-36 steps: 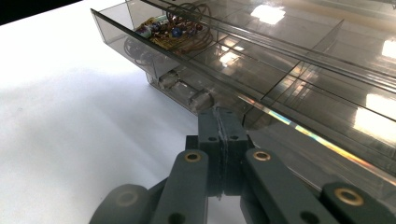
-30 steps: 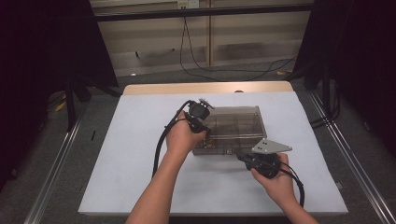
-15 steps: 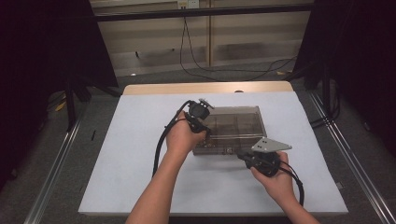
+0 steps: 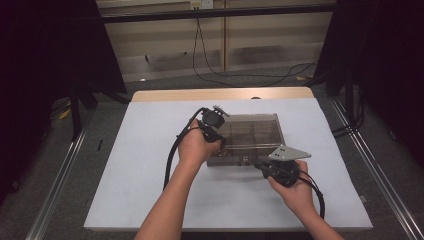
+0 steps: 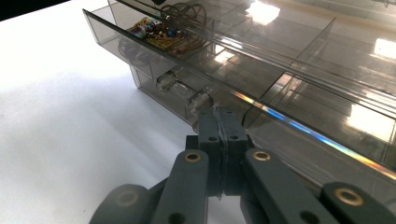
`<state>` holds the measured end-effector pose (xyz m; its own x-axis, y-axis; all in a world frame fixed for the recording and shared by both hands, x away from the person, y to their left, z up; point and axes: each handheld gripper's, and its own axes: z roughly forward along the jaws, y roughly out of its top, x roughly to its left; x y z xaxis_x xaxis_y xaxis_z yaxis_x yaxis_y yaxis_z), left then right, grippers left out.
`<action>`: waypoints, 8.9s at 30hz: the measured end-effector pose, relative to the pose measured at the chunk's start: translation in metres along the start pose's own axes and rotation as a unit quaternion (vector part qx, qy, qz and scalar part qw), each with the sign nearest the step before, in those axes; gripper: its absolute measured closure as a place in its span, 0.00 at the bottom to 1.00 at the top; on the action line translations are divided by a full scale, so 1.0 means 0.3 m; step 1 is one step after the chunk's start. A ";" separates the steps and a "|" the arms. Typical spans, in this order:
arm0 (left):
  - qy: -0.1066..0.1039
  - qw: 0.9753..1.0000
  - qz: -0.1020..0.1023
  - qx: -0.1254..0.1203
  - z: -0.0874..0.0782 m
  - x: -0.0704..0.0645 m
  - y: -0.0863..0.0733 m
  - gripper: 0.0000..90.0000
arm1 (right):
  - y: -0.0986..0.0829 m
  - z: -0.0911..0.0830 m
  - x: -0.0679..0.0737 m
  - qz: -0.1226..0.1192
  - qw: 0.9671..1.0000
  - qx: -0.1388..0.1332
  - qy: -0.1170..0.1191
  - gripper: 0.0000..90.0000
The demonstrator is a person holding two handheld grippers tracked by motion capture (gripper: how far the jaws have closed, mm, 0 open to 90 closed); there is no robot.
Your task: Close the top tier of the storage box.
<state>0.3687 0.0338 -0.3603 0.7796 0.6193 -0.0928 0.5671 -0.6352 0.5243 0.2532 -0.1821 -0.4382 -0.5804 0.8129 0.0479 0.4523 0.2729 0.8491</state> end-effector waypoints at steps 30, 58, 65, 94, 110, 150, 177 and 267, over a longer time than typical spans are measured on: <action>-0.001 1.000 0.003 -0.004 0.000 0.002 -0.001 1.00 | 0.013 0.027 -0.013 0.000 1.000 -0.004 -0.015 1.00; -0.007 1.000 0.002 -0.006 0.002 -0.008 0.009 1.00 | 0.022 0.042 -0.023 -0.002 1.000 -0.005 -0.025 1.00; -0.007 1.000 0.003 -0.004 0.001 -0.007 0.010 0.99 | 0.023 0.044 -0.025 -0.002 1.000 -0.007 -0.026 1.00; -0.007 1.000 -0.003 -0.007 -0.002 -0.003 0.004 0.97 | 0.025 0.057 -0.035 -0.001 1.000 -0.008 -0.028 1.00; -0.005 1.000 -0.004 -0.014 -0.030 0.012 -0.019 0.82 | 0.014 0.027 -0.044 0.004 1.000 0.003 -0.017 0.87; 0.001 0.999 -0.035 -0.023 -0.104 0.087 -0.103 0.53 | -0.077 -0.083 -0.138 0.033 0.999 0.026 -0.020 0.59; 0.014 0.998 -0.045 -0.043 -0.120 0.140 -0.213 0.29 | -0.131 -0.130 -0.197 0.051 0.997 0.033 -0.039 0.36; 0.037 0.994 -0.077 -0.067 -0.015 0.203 -0.571 0.09 | -0.201 -0.182 -0.237 0.037 0.997 0.039 -0.060 0.19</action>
<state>0.3179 0.1823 -0.4519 0.6623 0.7396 -0.1199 0.6334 -0.4672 0.6169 0.2302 -0.2843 -0.4641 -0.4594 0.8873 0.0417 0.5446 0.2442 0.8024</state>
